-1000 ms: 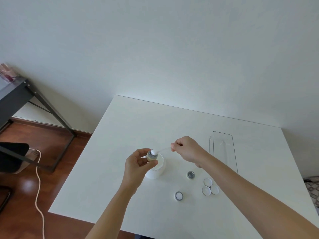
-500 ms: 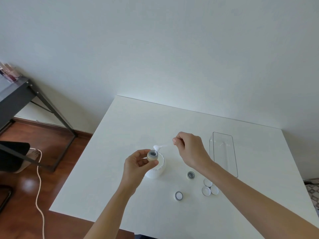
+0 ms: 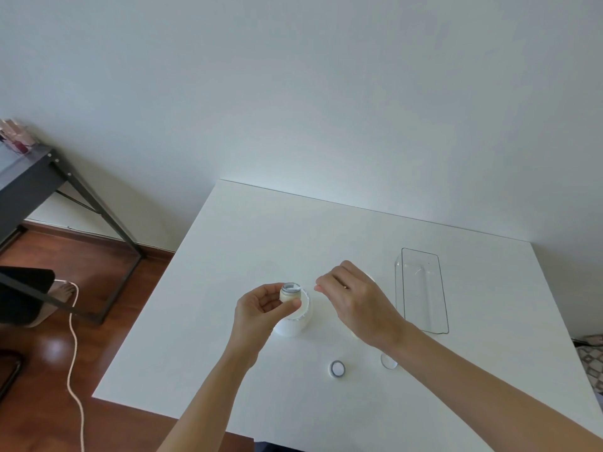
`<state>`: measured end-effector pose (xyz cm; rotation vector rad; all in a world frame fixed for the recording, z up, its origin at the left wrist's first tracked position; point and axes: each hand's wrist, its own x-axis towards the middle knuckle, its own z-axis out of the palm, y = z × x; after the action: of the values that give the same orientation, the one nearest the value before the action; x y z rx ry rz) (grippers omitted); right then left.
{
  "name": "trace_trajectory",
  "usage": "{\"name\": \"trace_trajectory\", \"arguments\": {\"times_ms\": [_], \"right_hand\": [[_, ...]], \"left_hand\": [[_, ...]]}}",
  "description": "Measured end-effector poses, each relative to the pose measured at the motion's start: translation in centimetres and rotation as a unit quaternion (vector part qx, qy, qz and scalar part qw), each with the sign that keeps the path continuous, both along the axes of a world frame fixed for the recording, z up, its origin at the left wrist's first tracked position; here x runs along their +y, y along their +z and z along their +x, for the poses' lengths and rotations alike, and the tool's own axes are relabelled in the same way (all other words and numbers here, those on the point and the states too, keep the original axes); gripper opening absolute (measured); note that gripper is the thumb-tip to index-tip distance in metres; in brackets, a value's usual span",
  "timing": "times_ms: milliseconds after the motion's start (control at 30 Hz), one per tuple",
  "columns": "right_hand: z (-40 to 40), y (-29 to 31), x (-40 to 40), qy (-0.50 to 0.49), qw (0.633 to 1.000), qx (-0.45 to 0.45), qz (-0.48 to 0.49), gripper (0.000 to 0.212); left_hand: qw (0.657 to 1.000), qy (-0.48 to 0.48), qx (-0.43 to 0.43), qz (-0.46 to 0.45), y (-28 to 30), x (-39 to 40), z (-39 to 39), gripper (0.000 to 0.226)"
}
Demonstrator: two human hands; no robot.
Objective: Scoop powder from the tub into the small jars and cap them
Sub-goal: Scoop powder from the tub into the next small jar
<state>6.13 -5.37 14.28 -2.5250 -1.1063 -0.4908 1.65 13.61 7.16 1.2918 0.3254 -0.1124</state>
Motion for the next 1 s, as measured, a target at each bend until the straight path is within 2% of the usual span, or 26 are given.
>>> {"name": "trace_trajectory", "arguments": {"times_ms": [167, 333, 433, 567, 667, 867, 1000], "right_hand": [[-0.2, -0.1, -0.7, 0.025, 0.999, -0.022, -0.011, 0.014], [-0.2, 0.2, -1.1, 0.026, 0.999, -0.023, -0.006, 0.02], [-0.1, 0.3, -1.0, 0.018, 1.0, -0.008, 0.004, 0.014], [0.1, 0.2, -0.7, -0.033, 0.994, 0.075, 0.068, 0.013], [0.8, -0.6, -0.5, -0.104, 0.973, 0.169, 0.12, 0.015], [2.8, -4.2, 1.5, -0.148, 0.943, 0.297, -0.017, 0.016], [3.7, -5.6, 3.7, -0.115, 0.939, 0.302, -0.122, 0.01]], "left_hand": [[1.0, 0.003, 0.001, -0.001, 0.0, 0.3, 0.1, 0.031], [1.0, 0.009, -0.002, -0.002, 0.0, 0.5, 0.3, 0.027], [1.0, 0.012, -0.002, 0.0, 0.0, 0.5, 0.5, 0.028], [1.0, 0.03, 0.002, 0.007, -0.4, 0.9, 0.4, 0.029], [0.999, 0.047, 0.003, 0.013, -0.8, 1.6, 0.1, 0.029], [0.998, 0.063, 0.003, 0.018, -1.6, 2.8, -0.8, 0.029], [0.997, 0.068, 0.01, 0.031, -2.0, 3.4, -1.6, 0.028]]}}
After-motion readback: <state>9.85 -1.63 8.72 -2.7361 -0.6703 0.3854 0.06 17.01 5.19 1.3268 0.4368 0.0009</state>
